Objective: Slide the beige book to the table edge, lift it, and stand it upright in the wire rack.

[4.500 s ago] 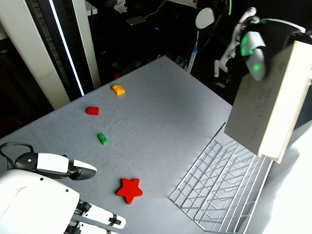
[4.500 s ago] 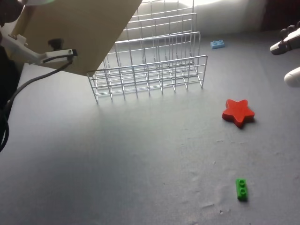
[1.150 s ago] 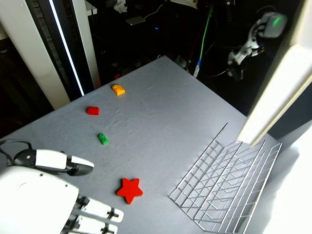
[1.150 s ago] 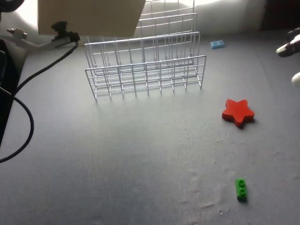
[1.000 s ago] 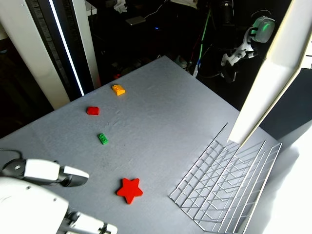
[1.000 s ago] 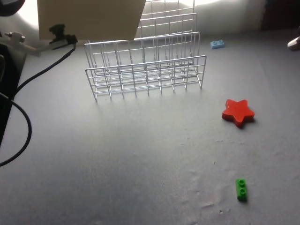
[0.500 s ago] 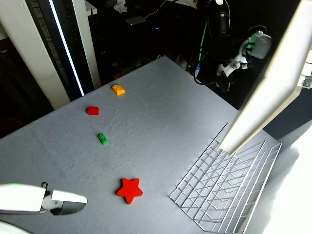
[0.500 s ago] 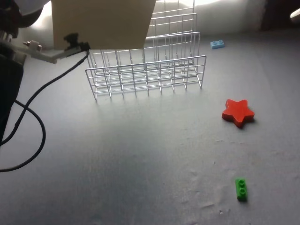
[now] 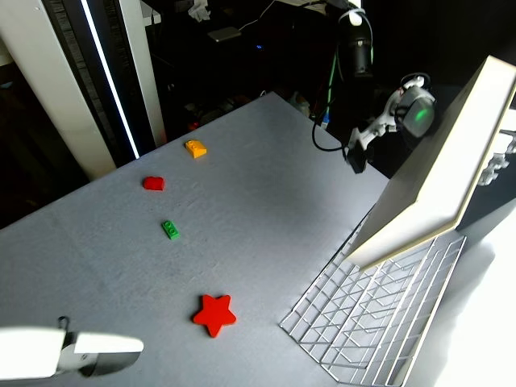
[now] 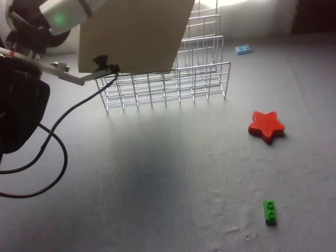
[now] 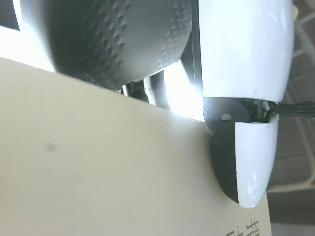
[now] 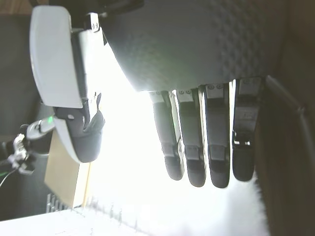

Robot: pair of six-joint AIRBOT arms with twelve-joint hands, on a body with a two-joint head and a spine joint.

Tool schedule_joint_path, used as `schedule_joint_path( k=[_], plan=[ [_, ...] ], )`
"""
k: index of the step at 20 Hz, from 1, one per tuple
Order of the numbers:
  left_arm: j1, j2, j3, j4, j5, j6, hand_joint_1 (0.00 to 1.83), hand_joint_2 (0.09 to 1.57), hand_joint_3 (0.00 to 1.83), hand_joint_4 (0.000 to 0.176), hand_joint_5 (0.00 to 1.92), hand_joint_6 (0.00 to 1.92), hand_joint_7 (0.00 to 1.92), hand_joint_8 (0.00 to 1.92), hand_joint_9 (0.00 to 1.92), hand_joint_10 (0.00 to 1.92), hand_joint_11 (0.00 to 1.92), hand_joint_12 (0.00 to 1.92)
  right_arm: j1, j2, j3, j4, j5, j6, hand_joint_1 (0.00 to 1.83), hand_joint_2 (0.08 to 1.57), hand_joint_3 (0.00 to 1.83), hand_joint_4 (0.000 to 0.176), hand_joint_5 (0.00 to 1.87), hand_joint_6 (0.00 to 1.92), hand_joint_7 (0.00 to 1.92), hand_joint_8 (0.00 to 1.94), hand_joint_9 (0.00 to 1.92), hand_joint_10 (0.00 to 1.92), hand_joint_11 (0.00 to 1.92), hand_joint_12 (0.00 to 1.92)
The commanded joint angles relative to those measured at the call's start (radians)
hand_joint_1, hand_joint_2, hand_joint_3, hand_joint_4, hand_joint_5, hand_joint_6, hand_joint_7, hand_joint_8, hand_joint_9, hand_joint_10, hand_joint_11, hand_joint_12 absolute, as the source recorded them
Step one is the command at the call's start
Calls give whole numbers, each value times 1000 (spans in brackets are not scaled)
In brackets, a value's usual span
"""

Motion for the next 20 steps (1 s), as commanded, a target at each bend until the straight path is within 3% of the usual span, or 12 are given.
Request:
schedule_joint_path(
  k=[1, 11, 20],
  plan=[
    [-8, 3, 15, -7, -120, -21, 1474, 1213, 0, 0, 704, 1282, 600, 1343, 711, 1353, 751, 1603, 12, 5, 8, 29, -39, 1, 221, 1172, 3, 0, 369, 3, 387, 2, 373, 3, 0, 1008],
    [-19, -90, 74, 4, -122, -26, 1474, 1206, 0, 0, 717, 1292, 619, 1293, 731, 1322, 754, 1602, 18, -11, 11, 29, -26, 15, 231, 1156, 0, 0, 372, 2, 396, 3, 388, 5, 0, 1046],
    [-16, -195, 149, -40, -180, -26, 1471, 1225, 0, 0, 681, 1329, 569, 1377, 676, 1392, 741, 1607, 16, -15, 11, 29, -6, 30, 265, 1163, 1, 0, 388, 3, 385, 1, 374, 1, 0, 1024]
  ],
)
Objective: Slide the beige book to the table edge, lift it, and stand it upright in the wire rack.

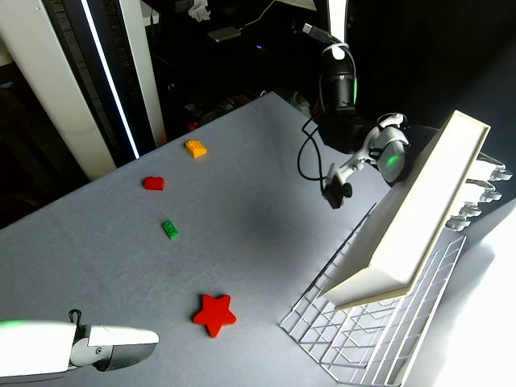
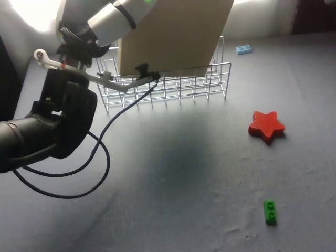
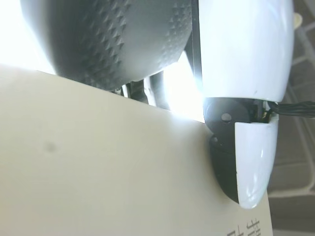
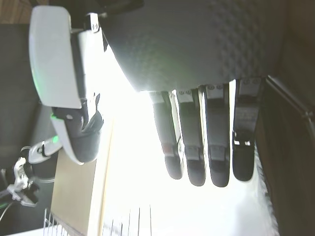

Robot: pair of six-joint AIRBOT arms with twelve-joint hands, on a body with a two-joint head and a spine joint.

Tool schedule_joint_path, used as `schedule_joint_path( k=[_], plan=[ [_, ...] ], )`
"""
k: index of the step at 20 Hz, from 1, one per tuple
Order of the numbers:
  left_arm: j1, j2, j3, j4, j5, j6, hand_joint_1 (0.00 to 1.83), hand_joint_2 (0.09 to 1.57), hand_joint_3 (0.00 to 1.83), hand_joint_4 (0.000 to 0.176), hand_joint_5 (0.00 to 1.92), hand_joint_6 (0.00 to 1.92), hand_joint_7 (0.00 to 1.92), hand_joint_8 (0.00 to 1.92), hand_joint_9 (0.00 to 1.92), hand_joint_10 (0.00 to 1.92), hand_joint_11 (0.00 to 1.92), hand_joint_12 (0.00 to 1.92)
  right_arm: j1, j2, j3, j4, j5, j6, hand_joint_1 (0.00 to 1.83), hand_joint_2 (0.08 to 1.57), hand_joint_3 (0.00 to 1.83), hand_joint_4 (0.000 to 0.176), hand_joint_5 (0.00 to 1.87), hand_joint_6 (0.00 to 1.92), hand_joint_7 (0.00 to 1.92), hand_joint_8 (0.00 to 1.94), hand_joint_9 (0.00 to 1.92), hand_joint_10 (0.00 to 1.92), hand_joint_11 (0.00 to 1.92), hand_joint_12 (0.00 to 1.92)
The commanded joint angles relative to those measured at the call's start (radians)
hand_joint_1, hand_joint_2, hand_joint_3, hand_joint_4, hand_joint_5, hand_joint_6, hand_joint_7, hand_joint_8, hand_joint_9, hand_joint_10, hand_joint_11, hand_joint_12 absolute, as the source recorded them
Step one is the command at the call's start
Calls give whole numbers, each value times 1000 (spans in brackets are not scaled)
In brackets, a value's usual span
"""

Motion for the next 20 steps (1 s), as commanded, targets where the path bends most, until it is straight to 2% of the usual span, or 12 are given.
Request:
schedule_joint_path(
  k=[1, 8, 11, 13, 20],
  plan=[
    [1, 0, 12, -10, -131, -17, 1473, 1215, 0, 0, 699, 1306, 598, 1343, 697, 1364, 752, 1592, 9, 7, 3, 35, -49, 7, 273, 1158, 0, 0, 412, 6, 404, 3, 392, 4, 1, 1064],
    [24, -45, 67, -44, -151, -17, 1474, 1220, 1, 0, 696, 1310, 592, 1360, 702, 1369, 705, 1635, 8, 6, 3, 35, -49, 7, 248, 1163, 2, 0, 395, 1, 394, 1, 379, 1, 0, 1054],
    [42, -80, 96, -107, -177, -7, 1470, 1227, 0, 0, 697, 1317, 551, 1378, 670, 1400, 737, 1615, 5, 6, 3, 35, -48, 7, 250, 1159, 0, 0, 398, 2, 400, 3, 388, 5, 0, 1056],
    [46, -96, 109, -118, -183, -6, 1470, 1224, 0, 0, 696, 1316, 561, 1365, 680, 1390, 739, 1613, 0, 6, 3, 35, -47, 7, 222, 1167, 2, 0, 386, 2, 400, 2, 388, 3, 0, 1044],
    [50, -98, 104, -126, -191, -4, 1473, 1212, 0, 0, 712, 1274, 600, 1333, 715, 1346, 745, 1619, -15, 6, 3, 35, -41, 12, 228, 1166, 1, 0, 363, 1, 359, 1, 346, 0, 0, 974]
  ],
)
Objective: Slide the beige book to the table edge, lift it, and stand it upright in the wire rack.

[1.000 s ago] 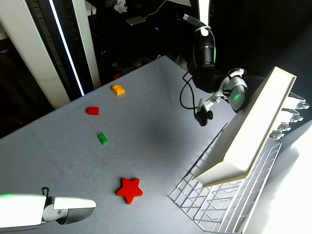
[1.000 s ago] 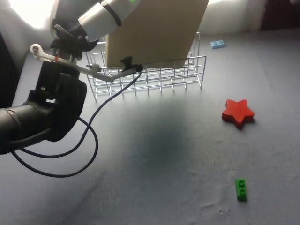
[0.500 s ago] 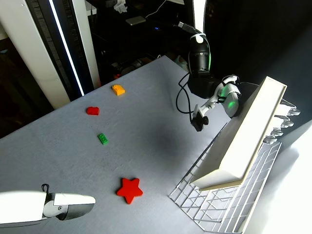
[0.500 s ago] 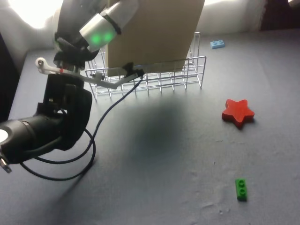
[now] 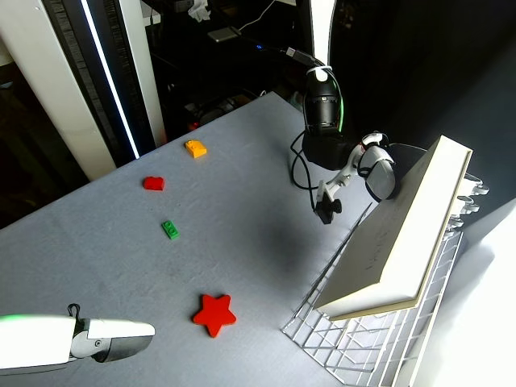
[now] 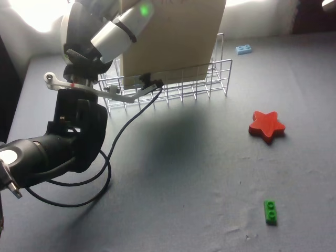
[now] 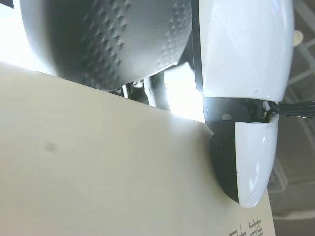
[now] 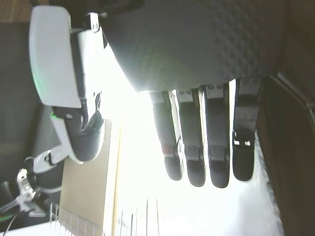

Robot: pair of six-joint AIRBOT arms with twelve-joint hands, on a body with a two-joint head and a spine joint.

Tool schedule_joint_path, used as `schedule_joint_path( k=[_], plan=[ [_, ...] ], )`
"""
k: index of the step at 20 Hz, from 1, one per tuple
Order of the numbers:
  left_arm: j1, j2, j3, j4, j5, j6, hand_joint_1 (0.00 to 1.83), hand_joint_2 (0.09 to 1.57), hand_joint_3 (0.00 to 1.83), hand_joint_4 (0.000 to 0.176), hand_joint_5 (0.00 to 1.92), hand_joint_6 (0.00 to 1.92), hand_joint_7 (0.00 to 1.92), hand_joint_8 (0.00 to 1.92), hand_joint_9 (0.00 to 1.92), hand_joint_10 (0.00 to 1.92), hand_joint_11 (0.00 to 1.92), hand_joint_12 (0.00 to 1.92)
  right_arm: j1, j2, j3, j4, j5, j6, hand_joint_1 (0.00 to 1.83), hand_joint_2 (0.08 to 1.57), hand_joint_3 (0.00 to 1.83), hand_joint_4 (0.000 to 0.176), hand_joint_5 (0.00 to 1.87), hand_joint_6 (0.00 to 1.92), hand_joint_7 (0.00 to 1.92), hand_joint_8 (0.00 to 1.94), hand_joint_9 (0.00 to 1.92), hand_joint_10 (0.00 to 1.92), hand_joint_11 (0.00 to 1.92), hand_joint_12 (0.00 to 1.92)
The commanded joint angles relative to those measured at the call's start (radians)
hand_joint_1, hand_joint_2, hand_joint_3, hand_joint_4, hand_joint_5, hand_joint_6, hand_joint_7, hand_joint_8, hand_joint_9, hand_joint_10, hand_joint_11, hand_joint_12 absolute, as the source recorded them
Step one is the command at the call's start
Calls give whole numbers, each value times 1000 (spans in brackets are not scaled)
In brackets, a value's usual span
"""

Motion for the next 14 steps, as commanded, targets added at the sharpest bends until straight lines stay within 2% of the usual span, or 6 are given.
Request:
schedule_joint_path(
  k=[1, 7, 10, 12, 13, 14],
  plan=[
    [-1, 6, 4, 1, -129, -10, 1473, 1212, 0, 0, 710, 1276, 597, 1327, 720, 1344, 744, 1622, 4, 8, 3, 35, -48, 10, 253, 1157, 0, 0, 380, 6, 380, 6, 361, 5, 0, 991],
    [-2, 7, 0, 0, -133, -10, 1472, 1215, 1, 0, 707, 1279, 584, 1347, 686, 1385, 773, 1587, -1, 8, 3, 35, -47, 11, 243, 1156, 0, 0, 377, 1, 373, 2, 353, 2, 0, 942],
    [-2, 7, -5, 0, -133, -10, 1471, 1227, 0, 0, 683, 1305, 574, 1386, 670, 1411, 727, 1640, -2, 8, 3, 35, -47, 11, 248, 1156, 0, 0, 383, 1, 391, 5, 367, 5, 0, 969],
    [-2, 7, -10, -2, -134, -10, 1480, 1173, 0, 0, 816, 1157, 679, 1294, 764, 1315, 832, 1546, -4, 8, 3, 35, -46, 11, 213, 1164, 3, 0, 383, 3, 389, 3, 369, 5, 0, 968],
    [-2, 7, -11, -3, -134, -10, 1477, 1189, 4, 0, 787, 1215, 656, 1332, 741, 1344, 766, 1610, -4, 8, 3, 35, -46, 12, 224, 1162, 2, 0, 377, 0, 387, 2, 364, 3, 0, 966],
    [-2, 7, -13, -3, -134, -10, 1366, 1215, 0, 0, 779, 1278, 673, 1343, 750, 1430, 676, 1421, -3, 8, 3, 35, -46, 12, 225, 1163, 2, 0, 382, 2, 389, 2, 368, 4, 0, 968]
  ],
)
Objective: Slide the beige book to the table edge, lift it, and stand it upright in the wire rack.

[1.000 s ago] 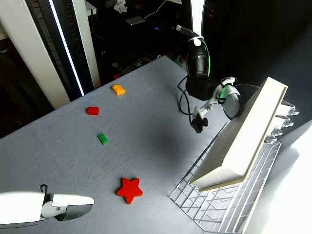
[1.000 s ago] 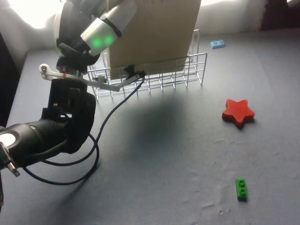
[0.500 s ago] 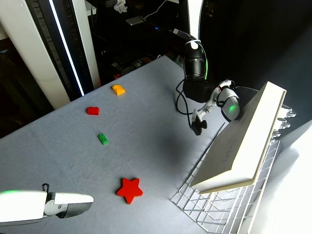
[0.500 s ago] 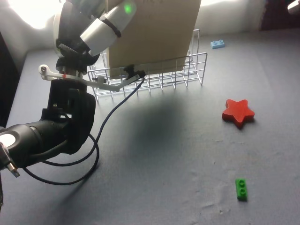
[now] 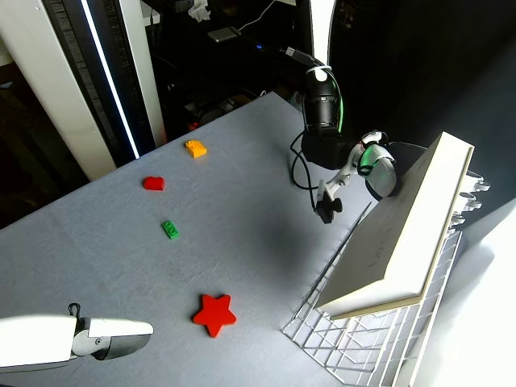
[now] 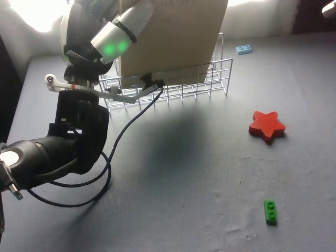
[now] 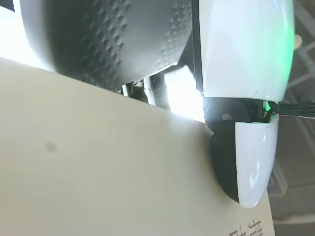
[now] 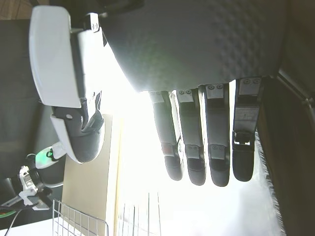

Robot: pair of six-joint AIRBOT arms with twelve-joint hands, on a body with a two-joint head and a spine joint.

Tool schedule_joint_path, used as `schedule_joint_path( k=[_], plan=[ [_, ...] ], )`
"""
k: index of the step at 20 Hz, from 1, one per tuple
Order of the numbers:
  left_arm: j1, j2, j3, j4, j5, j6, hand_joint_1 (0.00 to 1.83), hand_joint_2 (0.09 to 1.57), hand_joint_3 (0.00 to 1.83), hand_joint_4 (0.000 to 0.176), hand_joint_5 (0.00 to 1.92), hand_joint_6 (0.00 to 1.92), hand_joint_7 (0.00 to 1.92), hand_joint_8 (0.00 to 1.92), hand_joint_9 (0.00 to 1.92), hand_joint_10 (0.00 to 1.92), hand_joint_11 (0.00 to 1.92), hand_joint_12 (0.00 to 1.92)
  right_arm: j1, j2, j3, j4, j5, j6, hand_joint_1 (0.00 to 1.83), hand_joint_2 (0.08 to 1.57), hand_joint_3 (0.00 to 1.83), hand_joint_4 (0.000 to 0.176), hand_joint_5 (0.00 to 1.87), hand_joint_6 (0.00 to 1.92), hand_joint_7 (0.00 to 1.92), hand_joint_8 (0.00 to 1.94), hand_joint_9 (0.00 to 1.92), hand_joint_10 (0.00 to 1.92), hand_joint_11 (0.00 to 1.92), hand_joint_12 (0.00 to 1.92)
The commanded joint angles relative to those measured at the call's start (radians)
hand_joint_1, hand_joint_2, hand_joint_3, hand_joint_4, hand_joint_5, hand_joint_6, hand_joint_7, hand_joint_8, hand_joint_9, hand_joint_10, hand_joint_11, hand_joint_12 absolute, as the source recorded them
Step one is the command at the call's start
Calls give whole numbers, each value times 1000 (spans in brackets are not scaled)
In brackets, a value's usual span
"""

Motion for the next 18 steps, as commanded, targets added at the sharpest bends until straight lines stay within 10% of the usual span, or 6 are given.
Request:
schedule_joint_path(
  k=[1, 4, 7, 8, 11, 18],
  plan=[
    [-2, 8, 0, 9, -119, -17, 1343, 1223, 1, 0, 760, 1315, 691, 1327, 742, 1462, 650, 1351, 10, 8, 3, 36, -54, 9, 225, 1166, 3, 0, 385, 3, 390, 2, 371, 5, 0, 970],
    [-3, 9, -6, 9, -120, -16, 1179, 1213, 1, 0, 815, 1322, 769, 1240, 680, 933, 486, 1413, 11, 8, 3, 36, -53, 10, 246, 1161, 0, 0, 385, 2, 393, 3, 378, 6, 0, 992],
    [-3, 11, -10, 10, -120, -16, 1213, 1185, 0, 0, 932, 1204, 754, 1191, 677, 803, 509, 1428, 16, 8, 3, 36, -52, 11, 260, 1153, 0, 0, 409, 6, 410, 4, 392, 6, 0, 1042],
    [-3, 11, -10, 10, -120, -16, 1131, 1188, 3, 0, 851, 1205, 692, 704, 598, 766, 407, 1460, 17, 8, 3, 36, -52, 11, 238, 1162, 2, 0, 399, 1, 397, 1, 387, 3, 0, 1042],
    [-3, 12, -11, 10, -120, -16, 898, 1110, 0, 0, 640, 196, 678, 102, 485, 369, 157, 1269, 17, 8, 3, 36, -52, 12, 249, 1157, 0, 0, 389, 2, 405, 2, 386, 5, 0, 1029],
    [5, 38, -43, 13, -128, -12, 565, 989, 0, 0, 434, 1, 358, 1, 245, 1, 0, 687, 9, 8, 3, 36, -51, 15, 212, 1160, 0, 0, 392, 3, 399, 2, 390, 6, 0, 1056]
  ],
)
